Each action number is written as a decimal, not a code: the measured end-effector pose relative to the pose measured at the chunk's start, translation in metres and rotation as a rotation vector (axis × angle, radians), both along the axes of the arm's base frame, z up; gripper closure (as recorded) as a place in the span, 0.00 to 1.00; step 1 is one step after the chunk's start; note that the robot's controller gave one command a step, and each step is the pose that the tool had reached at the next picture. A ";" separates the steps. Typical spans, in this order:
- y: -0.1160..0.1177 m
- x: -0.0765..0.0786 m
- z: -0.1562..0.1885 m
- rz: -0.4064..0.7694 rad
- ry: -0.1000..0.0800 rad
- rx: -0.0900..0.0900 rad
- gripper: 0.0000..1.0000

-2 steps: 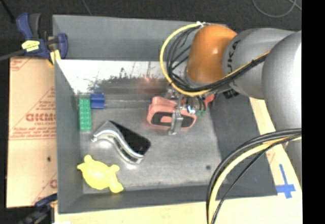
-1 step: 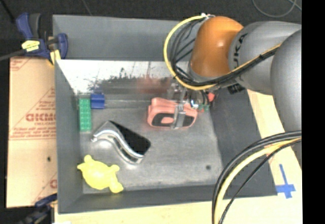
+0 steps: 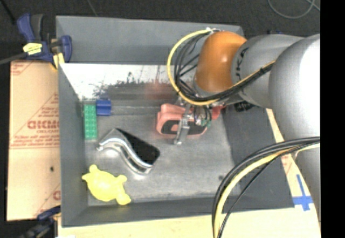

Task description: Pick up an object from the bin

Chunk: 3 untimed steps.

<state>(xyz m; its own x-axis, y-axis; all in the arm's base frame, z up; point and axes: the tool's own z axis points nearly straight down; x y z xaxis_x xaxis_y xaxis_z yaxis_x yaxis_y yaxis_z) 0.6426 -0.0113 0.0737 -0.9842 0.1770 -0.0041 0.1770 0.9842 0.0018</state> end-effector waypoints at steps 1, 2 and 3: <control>0.000 -0.008 -0.005 -0.086 -0.009 0.000 1.00; 0.000 -0.010 -0.004 -0.095 -0.006 0.000 1.00; -0.001 -0.011 -0.002 -0.095 -0.004 0.000 1.00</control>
Offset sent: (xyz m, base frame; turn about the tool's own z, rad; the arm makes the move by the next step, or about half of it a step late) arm 0.0000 0.0000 0.0000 0.0000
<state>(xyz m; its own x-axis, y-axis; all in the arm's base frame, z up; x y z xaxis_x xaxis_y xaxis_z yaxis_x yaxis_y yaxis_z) 0.6314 -0.0120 0.0712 -0.9629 0.2696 -0.0076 0.2696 0.9630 0.0025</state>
